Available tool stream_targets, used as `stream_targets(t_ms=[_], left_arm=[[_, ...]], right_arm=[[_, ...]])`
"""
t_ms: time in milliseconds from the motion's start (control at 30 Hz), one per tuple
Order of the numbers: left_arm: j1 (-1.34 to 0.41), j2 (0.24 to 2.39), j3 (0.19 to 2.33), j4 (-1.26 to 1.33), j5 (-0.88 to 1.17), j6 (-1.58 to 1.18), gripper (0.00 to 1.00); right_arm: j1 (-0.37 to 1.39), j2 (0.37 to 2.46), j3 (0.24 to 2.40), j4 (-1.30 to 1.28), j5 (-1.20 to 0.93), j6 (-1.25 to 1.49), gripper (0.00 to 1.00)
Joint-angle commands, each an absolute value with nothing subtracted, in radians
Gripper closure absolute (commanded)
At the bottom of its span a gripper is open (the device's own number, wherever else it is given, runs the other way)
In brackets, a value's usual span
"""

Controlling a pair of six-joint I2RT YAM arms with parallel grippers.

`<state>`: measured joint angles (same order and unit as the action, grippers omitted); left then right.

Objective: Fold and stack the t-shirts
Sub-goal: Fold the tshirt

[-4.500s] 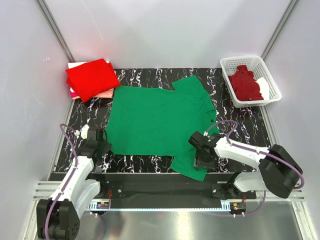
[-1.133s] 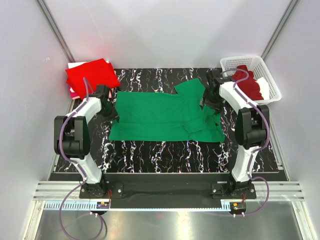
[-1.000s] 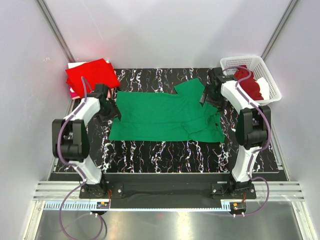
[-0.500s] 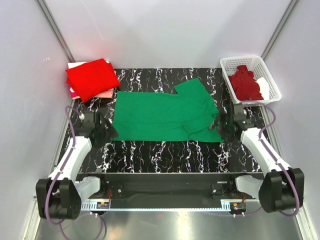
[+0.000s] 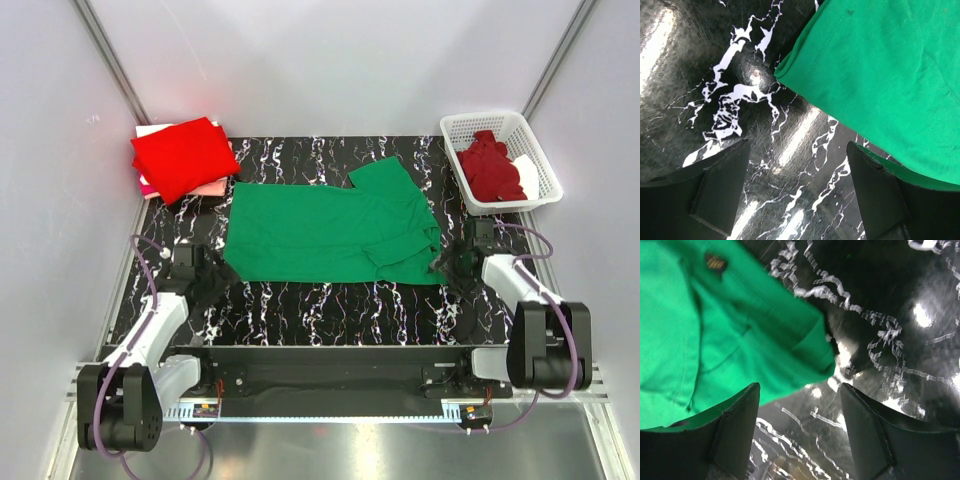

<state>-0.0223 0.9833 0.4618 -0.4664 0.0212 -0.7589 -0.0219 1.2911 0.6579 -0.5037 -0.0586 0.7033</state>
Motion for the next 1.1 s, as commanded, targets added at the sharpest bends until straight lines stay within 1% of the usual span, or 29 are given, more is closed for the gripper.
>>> stream_targets(t_ms=[0,100,133,167,300,333,367,433,533,567,600,633,667,700,733,767,967,1067], left_arm=[[-0.017,0.986,0.437,-0.345,0.002,-0.793,0.16],[-0.017,1.017,0.43,-0.307,0.002,-0.804,0.17],[-0.017,1.034,0.428,-0.292,0.002,-0.805,0.17],[-0.017,1.041,0.428,-0.285,0.003,-0.807,0.18],[-0.017,1.078,0.425,-0.259,-0.032,-0.818,0.22],[-0.017,1.092,0.423,-0.25,-0.035,-0.821,0.22],[-0.017,1.106,0.423,-0.238,-0.04,-0.825,0.24],[-0.017,1.117,0.425,-0.224,-0.046,-0.83,0.25],[-0.017,1.155,0.439,-0.199,-0.055,-0.834,0.3],[-0.017,1.167,0.443,-0.193,-0.058,-0.836,0.33],[-0.017,1.193,0.449,-0.183,-0.06,-0.835,0.43],[-0.017,1.209,0.466,-0.18,-0.063,-0.83,0.51],[-0.017,1.222,0.475,-0.178,-0.074,-0.825,0.62],[-0.017,1.247,0.486,-0.186,-0.077,-0.824,0.83],[-0.017,1.255,0.508,-0.192,-0.077,-0.818,0.93],[-0.017,1.255,0.517,-0.204,-0.08,-0.818,1.0],[-0.018,1.083,0.506,-0.38,-0.155,-0.845,1.0],[-0.02,0.979,0.477,-0.445,-0.123,-0.879,1.0]], right_arm=[[-0.051,1.334,0.66,-0.42,-0.086,0.686,0.28],[-0.061,1.367,0.655,-0.382,-0.098,0.683,0.33],[-0.067,1.383,0.657,-0.377,-0.104,0.681,0.36],[-0.071,1.39,0.66,-0.374,-0.109,0.68,0.43],[-0.08,1.413,0.673,-0.373,-0.109,0.676,0.57],[-0.08,1.42,0.675,-0.373,-0.115,0.676,0.58],[-0.083,1.428,0.68,-0.373,-0.118,0.673,0.62],[-0.084,1.433,0.68,-0.373,-0.126,0.67,0.66],[-0.087,1.439,0.683,-0.371,-0.127,0.667,0.74],[-0.09,1.439,0.684,-0.371,-0.13,0.666,0.78],[-0.089,1.443,0.686,-0.371,-0.132,0.661,0.85],[-0.09,1.448,0.689,-0.374,-0.133,0.658,0.89],[-0.094,1.453,0.693,-0.38,-0.13,0.655,0.94],[-0.097,1.463,0.704,-0.39,-0.12,0.647,1.0],[-0.1,1.469,0.715,-0.4,-0.108,0.641,1.0],[-0.11,1.474,0.724,-0.429,-0.091,0.635,1.0],[-0.169,1.442,0.776,-0.517,0.04,0.595,1.0],[-0.17,1.437,0.773,-0.522,0.051,0.601,1.0]])
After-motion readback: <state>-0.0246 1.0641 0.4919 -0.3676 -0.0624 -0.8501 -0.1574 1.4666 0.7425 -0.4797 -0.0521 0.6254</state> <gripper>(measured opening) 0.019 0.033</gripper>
